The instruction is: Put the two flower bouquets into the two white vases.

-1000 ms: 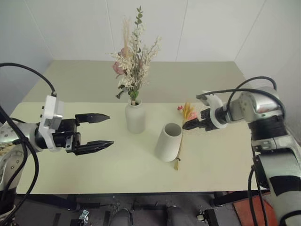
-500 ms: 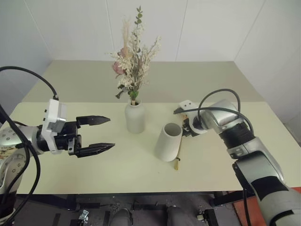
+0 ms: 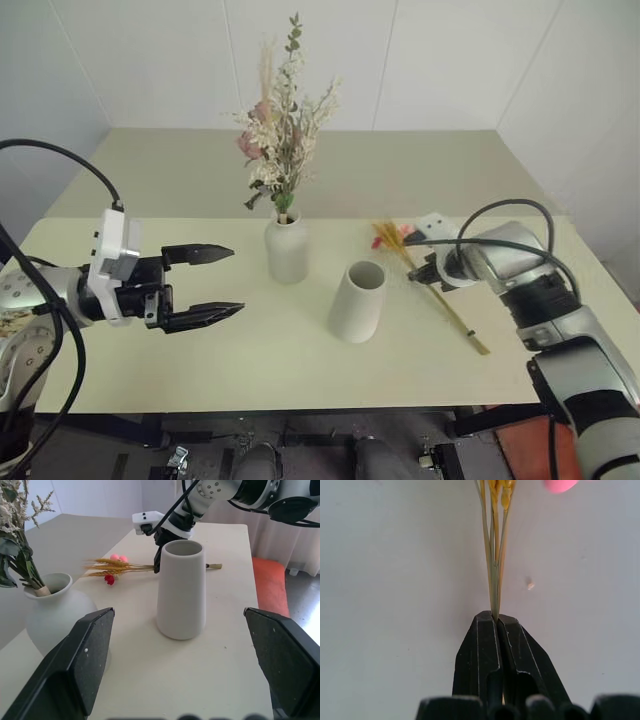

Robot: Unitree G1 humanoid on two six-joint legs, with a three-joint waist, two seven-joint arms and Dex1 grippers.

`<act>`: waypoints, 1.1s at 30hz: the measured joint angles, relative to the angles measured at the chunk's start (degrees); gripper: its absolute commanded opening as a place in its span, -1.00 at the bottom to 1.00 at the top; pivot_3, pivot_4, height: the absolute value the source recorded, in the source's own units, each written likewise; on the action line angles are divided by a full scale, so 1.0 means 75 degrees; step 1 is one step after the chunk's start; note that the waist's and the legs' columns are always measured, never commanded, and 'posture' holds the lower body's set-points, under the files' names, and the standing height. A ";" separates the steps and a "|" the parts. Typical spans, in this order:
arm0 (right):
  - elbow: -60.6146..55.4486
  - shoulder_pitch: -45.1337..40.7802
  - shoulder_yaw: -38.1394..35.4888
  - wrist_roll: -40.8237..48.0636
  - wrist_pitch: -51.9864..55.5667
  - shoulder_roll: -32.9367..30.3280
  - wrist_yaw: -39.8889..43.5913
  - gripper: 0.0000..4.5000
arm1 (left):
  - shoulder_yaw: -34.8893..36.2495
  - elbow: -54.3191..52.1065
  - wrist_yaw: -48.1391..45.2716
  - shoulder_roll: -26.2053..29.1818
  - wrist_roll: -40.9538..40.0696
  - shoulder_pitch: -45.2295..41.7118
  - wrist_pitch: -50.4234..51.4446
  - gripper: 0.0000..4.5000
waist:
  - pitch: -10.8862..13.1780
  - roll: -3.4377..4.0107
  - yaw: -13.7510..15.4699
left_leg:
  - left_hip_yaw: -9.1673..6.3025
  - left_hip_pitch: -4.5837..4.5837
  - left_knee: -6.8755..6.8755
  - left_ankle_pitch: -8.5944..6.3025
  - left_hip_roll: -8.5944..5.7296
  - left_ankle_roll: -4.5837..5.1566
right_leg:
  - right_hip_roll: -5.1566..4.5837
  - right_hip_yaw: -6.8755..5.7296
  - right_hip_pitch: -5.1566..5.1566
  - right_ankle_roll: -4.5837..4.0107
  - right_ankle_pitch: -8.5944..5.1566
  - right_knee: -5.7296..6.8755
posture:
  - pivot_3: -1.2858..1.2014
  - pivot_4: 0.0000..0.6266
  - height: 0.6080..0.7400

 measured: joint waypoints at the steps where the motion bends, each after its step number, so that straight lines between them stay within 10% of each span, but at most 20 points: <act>1: -0.0109 0.0058 -0.0280 0.0010 -0.0161 -0.0036 0.0008 -0.99 | -0.0012 0.0032 -0.0023 0.0000 0.0005 -0.0047 -0.0006 1.00 | 0.0000 0.0000 0.0002 | 0.0000 0.0001 0.0000 0.0000 0.0001 0.0000 | 0.0001 0.0000 0.0001 0.0000 0.0000 0.0000 | 0.03 -0.52 1.00; 15: -0.2710 0.0500 -0.6212 0.3607 -0.2268 0.2186 -0.0778 -0.99 | -0.0477 0.0733 -0.0463 0.0009 0.0101 -0.0809 -0.0151 1.00 | 0.0002 0.0003 0.0006 | -0.0006 0.0002 -0.0004 0.0000 0.0006 0.0000 | 0.0004 -0.0001 0.0006 0.0001 0.0001 0.0002 | 0.03 -0.52 1.00; 24: -0.4566 0.1391 -0.6403 0.6656 -0.1944 0.2194 -0.0653 -0.99 | -0.0722 0.1018 -0.0709 0.0024 0.0274 -0.1241 -0.0153 1.00 | 0.0003 0.0004 0.0003 | -0.0006 0.0008 -0.0003 0.0000 0.0005 0.0000 | 0.0003 -0.0003 0.0013 0.0002 0.0000 0.0001 | 0.03 -0.52 1.00; 33: -0.4872 0.1774 -0.5354 0.6846 -0.2708 0.2113 -0.0395 -0.99 | -0.0960 0.1135 -0.0844 0.0010 0.0301 -0.1534 -0.0153 1.00 | 0.0003 0.0005 -0.0017 | -0.0004 0.0012 -0.0003 0.0000 0.0012 0.0000 | 0.0010 0.0000 0.0012 0.0002 0.0000 0.0002 | 0.03 -0.52 1.00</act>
